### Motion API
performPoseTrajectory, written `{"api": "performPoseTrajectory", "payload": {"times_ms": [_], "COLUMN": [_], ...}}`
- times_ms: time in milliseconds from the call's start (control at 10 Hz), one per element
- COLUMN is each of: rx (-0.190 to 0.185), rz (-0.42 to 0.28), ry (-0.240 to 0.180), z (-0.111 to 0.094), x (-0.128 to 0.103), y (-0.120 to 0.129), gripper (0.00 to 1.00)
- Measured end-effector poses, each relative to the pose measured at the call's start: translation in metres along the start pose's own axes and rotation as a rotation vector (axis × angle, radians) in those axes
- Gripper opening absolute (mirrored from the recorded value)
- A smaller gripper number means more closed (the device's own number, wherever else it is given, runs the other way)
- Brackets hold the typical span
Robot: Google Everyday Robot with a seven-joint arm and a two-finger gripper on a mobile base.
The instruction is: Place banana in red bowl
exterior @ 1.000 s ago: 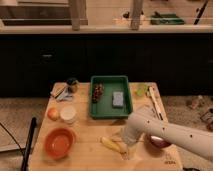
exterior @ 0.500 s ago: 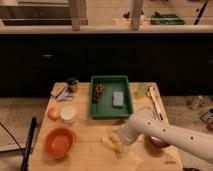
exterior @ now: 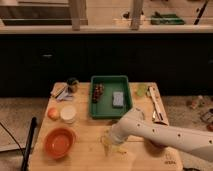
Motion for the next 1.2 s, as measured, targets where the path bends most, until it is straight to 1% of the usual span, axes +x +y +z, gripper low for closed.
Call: {"api": "performPoseTrajectory", "payload": {"times_ms": [100,200,300,400,500,600,1200], "rx": [0.004,0.006,0.01,0.006,0.002,-0.001,-0.005], "rz": [0.025,0.043,0.065,0.071,0.067,0.068,0.069], "ry": [0.001,0.002,0.0,0.006,0.01,0.013,0.019], "z": [0.003,0.003,0.0,-0.001,-0.002,-0.003,-0.005], "x": [0.009,0.019,0.032,0.043,0.043,0.045,0.047], "y": [0.0,0.001,0.001,0.001,0.001,0.002,0.004], "gripper": [0.42,0.34,0.24,0.15,0.04,0.0,0.0]}}
